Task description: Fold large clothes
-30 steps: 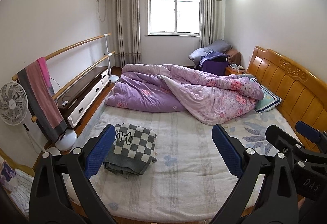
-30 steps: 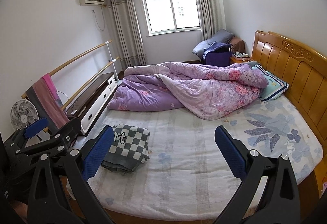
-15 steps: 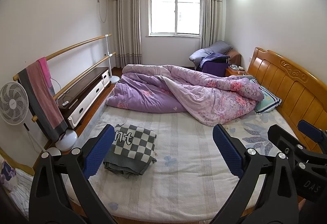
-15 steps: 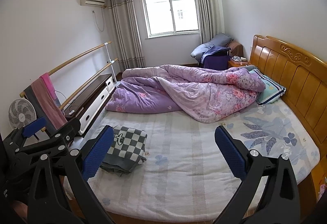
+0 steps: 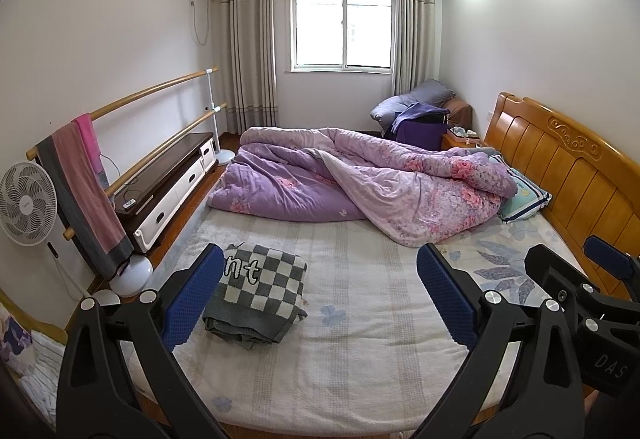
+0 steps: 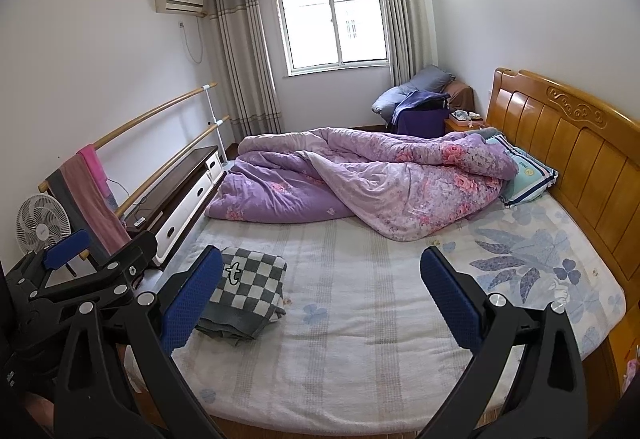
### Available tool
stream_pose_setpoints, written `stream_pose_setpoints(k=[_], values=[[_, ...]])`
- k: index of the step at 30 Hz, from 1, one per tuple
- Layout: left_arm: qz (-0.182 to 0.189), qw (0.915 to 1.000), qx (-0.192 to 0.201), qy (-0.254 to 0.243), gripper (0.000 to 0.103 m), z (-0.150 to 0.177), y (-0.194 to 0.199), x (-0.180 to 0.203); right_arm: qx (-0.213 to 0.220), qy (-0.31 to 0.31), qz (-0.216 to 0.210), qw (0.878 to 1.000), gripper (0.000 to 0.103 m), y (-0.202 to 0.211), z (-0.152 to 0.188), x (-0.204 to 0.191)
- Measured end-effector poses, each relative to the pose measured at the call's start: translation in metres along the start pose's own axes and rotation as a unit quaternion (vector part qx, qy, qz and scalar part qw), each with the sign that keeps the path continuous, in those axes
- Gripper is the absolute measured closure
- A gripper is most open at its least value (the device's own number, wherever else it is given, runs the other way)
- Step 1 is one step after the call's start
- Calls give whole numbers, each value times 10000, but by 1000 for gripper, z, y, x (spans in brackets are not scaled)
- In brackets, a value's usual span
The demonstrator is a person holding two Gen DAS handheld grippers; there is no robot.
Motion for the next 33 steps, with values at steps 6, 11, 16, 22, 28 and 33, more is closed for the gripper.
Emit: stream_pose_setpoints(k=[6, 11, 16, 22, 28, 33], values=[[-125, 9998, 138, -80, 6, -4, 4, -7, -5, -11, 3, 10000, 7, 2, 2, 0], [-120, 9998, 102, -75, 6, -3, 6, -8, -20, -33, 7, 10000, 7, 3, 3, 1], [-115, 9999, 78, -79, 6, -2, 4, -10, -24, -42, 6, 10000, 7, 3, 3, 2], [-112, 9999, 48, -90, 6, 0, 2, -10, -35, -37, 11, 10000, 7, 3, 4, 2], [-86, 9999, 22, -83, 6, 2, 0, -10, -40, -47, 13, 10000, 7, 2, 4, 2], [-110, 9999, 0, -97, 6, 5, -1, -7, -62, -57, 20, 10000, 7, 1, 6, 3]])
Point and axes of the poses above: each gripper's, at about its wrist camera, not at the fingertips, and y roughly against the way its jaws point, x to its right, z to its underside, the point moved 10 cm from there along -y, roughly the way its jaws point, and after that the axes turned 6 degrees about -y, right-handed, at the moved point
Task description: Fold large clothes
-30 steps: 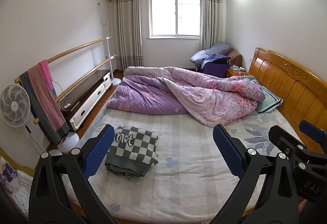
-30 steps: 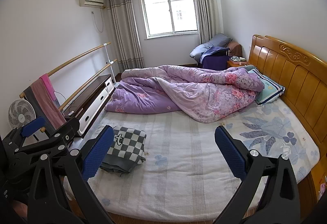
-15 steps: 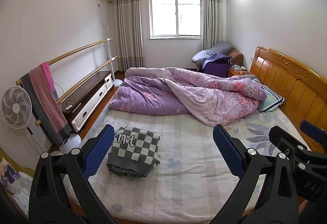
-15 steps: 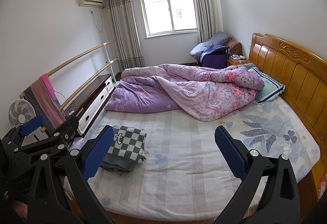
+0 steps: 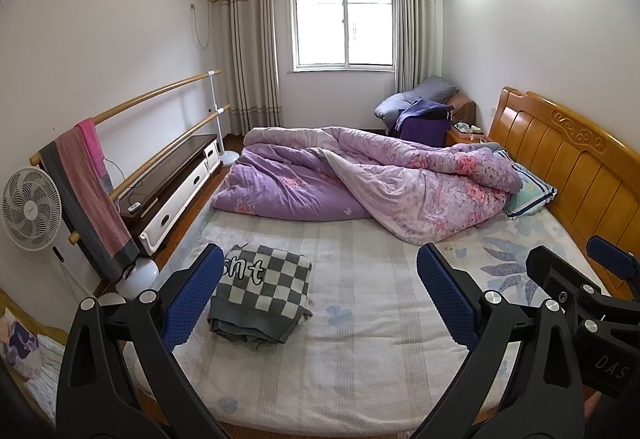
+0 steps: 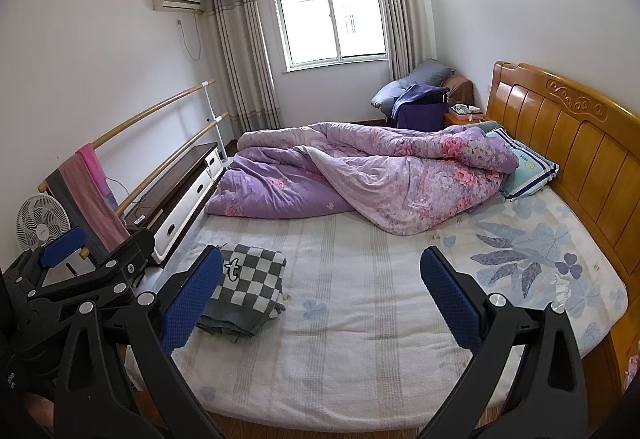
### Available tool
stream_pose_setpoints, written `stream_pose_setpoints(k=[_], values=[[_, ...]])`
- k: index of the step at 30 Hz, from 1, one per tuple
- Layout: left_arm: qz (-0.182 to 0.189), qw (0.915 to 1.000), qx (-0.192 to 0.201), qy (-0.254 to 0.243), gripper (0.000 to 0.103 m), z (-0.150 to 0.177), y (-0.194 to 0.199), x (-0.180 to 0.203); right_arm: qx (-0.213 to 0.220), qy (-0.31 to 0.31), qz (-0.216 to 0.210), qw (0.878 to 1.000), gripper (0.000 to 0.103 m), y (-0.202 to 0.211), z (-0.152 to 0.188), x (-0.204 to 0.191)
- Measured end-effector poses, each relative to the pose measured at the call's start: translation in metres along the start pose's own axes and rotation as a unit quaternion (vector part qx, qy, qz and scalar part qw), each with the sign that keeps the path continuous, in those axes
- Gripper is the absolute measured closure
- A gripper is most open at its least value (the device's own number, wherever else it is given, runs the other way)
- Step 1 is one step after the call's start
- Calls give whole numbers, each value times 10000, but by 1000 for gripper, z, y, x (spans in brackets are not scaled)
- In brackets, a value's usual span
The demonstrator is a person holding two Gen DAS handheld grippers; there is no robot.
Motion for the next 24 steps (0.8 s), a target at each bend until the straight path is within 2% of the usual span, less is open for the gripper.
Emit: stream_pose_setpoints(k=[14, 24], values=[[-43, 10000, -42, -8, 6, 9, -7, 4, -66, 4, -41, 10000, 7, -10, 2, 4], [-157, 9997, -153, 74, 6, 9, -22, 21, -145, 55, -122, 9998, 7, -22, -4, 12]])
Point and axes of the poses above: each gripper's, at about its wrist camera, not at the fingertips, and y roughly against the way its jaws point, x to its right, z to its underside, the point moved 10 cm from there along -y, roughly the way its jaws point, and after that the axes turned 6 degrees about -y, right-handed, at the moved point
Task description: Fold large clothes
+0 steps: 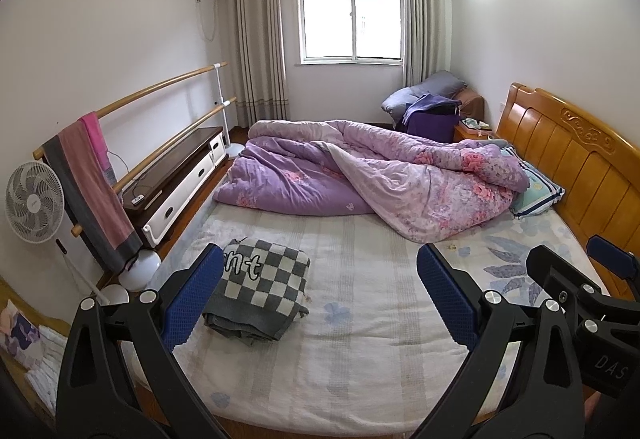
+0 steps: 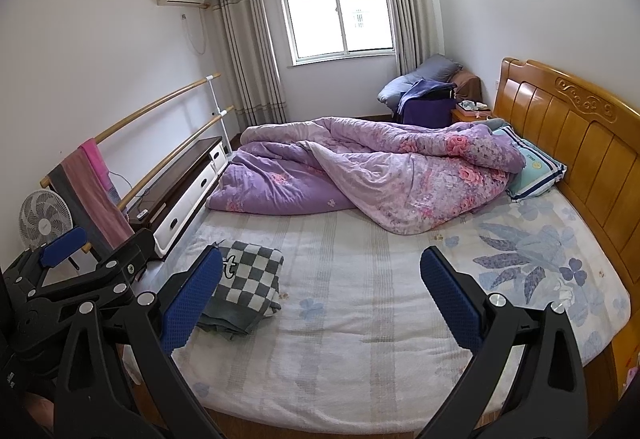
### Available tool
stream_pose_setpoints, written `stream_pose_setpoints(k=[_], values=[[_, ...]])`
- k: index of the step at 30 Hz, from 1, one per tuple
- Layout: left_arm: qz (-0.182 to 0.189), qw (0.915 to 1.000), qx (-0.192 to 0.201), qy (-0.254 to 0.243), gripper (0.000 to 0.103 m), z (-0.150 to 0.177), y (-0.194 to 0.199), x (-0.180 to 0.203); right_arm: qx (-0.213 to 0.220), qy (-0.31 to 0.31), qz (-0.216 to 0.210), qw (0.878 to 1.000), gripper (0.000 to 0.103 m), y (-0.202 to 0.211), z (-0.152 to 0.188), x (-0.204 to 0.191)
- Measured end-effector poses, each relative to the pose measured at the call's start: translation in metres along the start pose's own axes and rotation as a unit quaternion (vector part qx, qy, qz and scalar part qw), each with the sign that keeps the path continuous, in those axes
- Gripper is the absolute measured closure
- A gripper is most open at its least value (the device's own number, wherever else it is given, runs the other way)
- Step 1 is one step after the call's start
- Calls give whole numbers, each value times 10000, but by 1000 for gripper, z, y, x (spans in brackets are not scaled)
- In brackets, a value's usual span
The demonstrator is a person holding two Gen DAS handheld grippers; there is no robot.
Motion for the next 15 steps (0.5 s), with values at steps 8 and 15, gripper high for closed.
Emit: stream_pose_setpoints(k=[8, 15], values=[[-122, 9998, -97, 89, 6, 2, -17, 6, -90, 72, -115, 9999, 7, -21, -5, 9], [-317, 9975, -492, 391, 6, 24, -53, -31, -460, 148, -321, 9983, 7, -66, 8, -15]])
Point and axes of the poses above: each gripper's, at about its wrist camera, not at the fingertips, and y roughly against the way its jaws point, x to its right, z to its underside, the point moved 10 cm from there along -y, roughly the way its jaws point, and after that the axes turned 6 degrees about -y, right-handed, at the moved point
